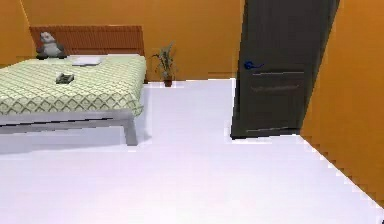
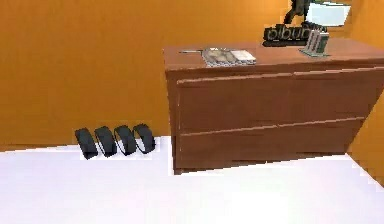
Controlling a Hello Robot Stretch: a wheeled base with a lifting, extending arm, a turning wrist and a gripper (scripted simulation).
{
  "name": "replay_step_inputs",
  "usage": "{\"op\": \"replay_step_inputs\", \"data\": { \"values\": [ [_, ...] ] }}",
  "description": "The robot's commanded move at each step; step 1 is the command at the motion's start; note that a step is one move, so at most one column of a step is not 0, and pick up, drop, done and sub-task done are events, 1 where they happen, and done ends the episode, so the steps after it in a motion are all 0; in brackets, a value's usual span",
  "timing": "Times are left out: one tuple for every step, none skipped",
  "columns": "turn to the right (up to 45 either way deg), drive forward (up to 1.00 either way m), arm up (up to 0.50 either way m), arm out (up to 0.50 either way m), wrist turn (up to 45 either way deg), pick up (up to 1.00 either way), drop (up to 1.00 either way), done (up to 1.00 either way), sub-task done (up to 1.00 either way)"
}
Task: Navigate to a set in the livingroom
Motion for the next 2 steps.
{"op": "replay_step_inputs", "data": {
  "values": [
    [0.0, 1.0, 0.0, 0.0, 0.0, 0.0, 0.0, 0.0, 0.0],
    [0.0, 1.0, 0.0, 0.0, 0.0, 0.0, 0.0, 0.0, 0.0]
  ]
}}
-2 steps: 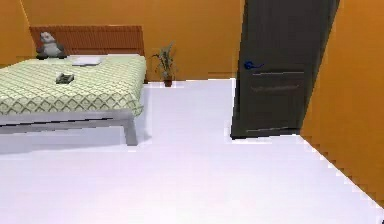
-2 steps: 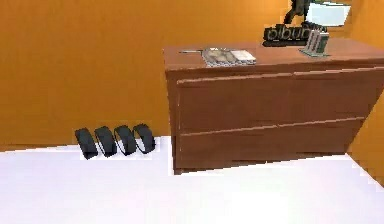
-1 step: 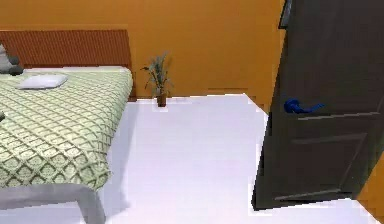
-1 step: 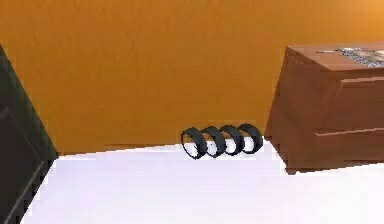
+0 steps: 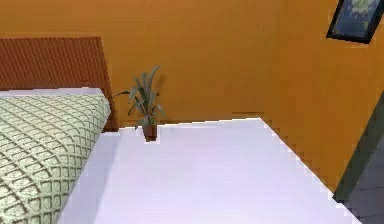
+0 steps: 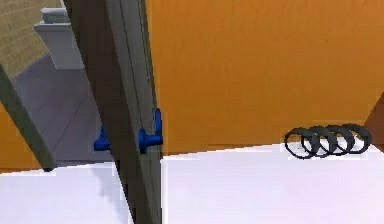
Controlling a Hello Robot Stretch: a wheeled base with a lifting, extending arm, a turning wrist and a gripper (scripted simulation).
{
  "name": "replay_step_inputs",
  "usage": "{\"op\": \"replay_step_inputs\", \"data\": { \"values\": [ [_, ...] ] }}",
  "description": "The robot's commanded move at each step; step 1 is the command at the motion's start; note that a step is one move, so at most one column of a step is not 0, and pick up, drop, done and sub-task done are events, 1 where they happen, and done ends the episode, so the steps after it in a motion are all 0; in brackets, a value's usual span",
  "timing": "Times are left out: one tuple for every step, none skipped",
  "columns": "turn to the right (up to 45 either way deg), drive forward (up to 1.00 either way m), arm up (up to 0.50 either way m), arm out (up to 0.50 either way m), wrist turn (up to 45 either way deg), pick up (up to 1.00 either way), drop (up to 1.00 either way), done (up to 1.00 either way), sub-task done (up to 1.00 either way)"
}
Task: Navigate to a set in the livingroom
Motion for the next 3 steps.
{"op": "replay_step_inputs", "data": {
  "values": [
    [-6.0, 0.0, 0.0, 0.0, 0.0, 0.0, 0.0, 0.0, 0.0],
    [0.0, 0.25, 0.0, 0.0, 0.0, 0.0, 0.0, 0.0, 0.0],
    [39.0, 0.0, 0.0, 0.0, 0.0, 0.0, 0.0, 0.0, 0.0]
  ]
}}
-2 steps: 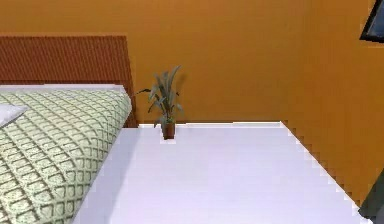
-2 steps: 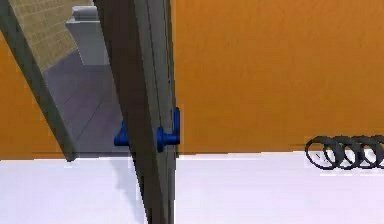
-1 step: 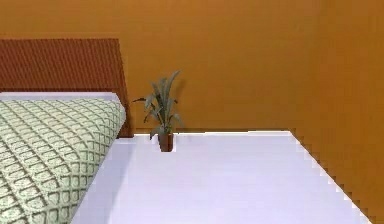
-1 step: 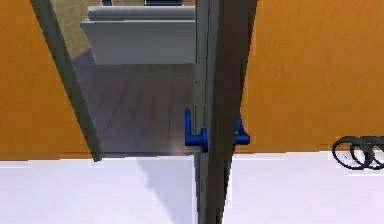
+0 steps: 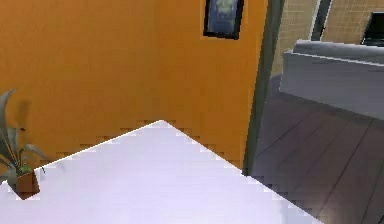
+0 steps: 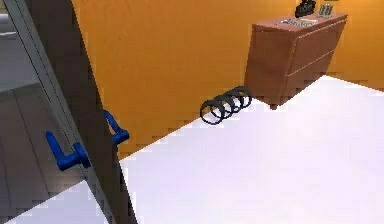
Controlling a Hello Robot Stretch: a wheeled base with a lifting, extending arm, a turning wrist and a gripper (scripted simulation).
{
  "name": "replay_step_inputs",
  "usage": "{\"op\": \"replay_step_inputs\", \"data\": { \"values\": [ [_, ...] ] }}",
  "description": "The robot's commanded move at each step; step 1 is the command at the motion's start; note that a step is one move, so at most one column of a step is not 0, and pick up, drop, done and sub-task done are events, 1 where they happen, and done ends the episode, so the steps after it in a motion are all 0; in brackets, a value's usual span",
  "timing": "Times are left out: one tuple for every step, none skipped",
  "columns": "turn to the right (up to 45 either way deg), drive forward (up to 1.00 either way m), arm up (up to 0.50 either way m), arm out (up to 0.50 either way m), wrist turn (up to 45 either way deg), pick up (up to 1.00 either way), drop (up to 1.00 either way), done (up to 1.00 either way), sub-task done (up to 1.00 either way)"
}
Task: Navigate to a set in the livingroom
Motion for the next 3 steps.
{"op": "replay_step_inputs", "data": {
  "values": [
    [0.0, 0.5, 0.0, 0.0, 0.0, 0.0, 0.0, 0.0, 0.0],
    [42.0, 0.0, 0.0, 0.0, 0.0, 0.0, 0.0, 0.0, 0.0],
    [0.0, 0.55, 0.0, 0.0, 0.0, 0.0, 0.0, 0.0, 0.0]
  ]
}}
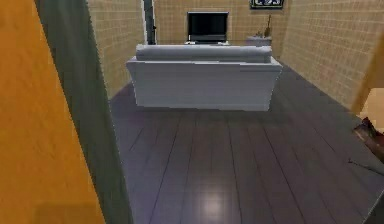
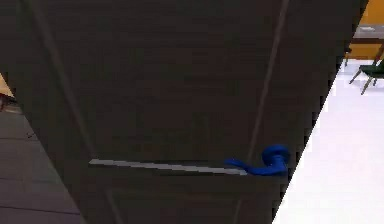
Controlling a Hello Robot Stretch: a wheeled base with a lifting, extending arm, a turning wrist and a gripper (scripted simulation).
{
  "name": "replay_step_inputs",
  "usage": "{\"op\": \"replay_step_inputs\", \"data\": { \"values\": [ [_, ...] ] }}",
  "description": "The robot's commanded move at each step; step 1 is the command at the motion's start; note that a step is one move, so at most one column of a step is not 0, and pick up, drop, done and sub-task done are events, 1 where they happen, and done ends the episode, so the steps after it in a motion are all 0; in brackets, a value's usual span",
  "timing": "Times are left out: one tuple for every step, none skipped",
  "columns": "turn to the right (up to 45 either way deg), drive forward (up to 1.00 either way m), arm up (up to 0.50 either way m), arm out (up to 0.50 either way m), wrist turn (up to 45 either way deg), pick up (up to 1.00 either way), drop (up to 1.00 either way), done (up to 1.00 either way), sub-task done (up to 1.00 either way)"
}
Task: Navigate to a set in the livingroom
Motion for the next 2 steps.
{"op": "replay_step_inputs", "data": {
  "values": [
    [30.0, 0.0, 0.0, 0.0, 0.0, 0.0, 0.0, 0.0, 0.0],
    [0.0, 1.0, 0.0, 0.0, 0.0, 0.0, 0.0, 0.0, 0.0]
  ]
}}
